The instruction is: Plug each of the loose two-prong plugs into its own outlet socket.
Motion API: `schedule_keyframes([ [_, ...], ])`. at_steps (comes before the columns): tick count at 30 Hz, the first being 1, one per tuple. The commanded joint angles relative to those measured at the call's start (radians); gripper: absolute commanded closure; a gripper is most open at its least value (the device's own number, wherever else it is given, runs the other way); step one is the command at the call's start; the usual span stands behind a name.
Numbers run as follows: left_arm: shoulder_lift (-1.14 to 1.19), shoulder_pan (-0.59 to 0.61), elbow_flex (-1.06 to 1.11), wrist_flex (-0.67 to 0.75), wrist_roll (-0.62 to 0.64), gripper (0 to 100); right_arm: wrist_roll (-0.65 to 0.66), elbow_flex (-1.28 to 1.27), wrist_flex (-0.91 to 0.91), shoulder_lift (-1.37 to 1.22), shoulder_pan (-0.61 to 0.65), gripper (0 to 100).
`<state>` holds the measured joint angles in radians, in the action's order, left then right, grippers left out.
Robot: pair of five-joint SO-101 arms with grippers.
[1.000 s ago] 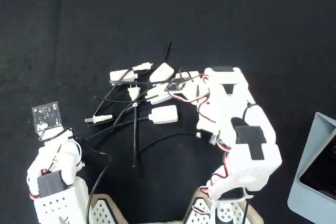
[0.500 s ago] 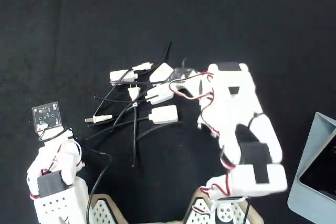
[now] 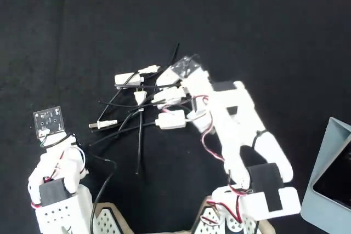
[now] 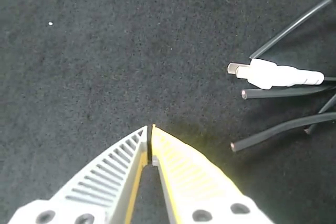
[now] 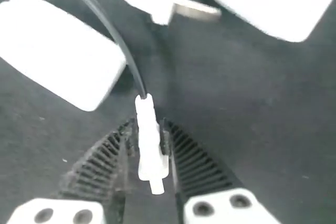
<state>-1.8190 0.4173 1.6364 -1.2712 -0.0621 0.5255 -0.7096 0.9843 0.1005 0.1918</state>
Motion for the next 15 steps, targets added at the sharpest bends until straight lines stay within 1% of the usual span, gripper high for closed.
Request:
schedule_keyframes([
  [1,-0.005,0.007,-0.036,0.003,-0.009,97,-0.038,0.002,0.029,0.042,0.038,93.8],
  [3,-0.005,0.007,-0.036,0.003,-0.009,97,-0.032,0.007,0.072,0.042,0.040,89.8],
  [7,-0.005,0.007,-0.036,0.003,-0.009,97,-0.029,0.015,0.107,0.042,0.038,89.7],
  [15,-0.005,0.007,-0.035,0.003,-0.009,97,-0.029,0.008,0.110,0.041,0.040,90.7],
])
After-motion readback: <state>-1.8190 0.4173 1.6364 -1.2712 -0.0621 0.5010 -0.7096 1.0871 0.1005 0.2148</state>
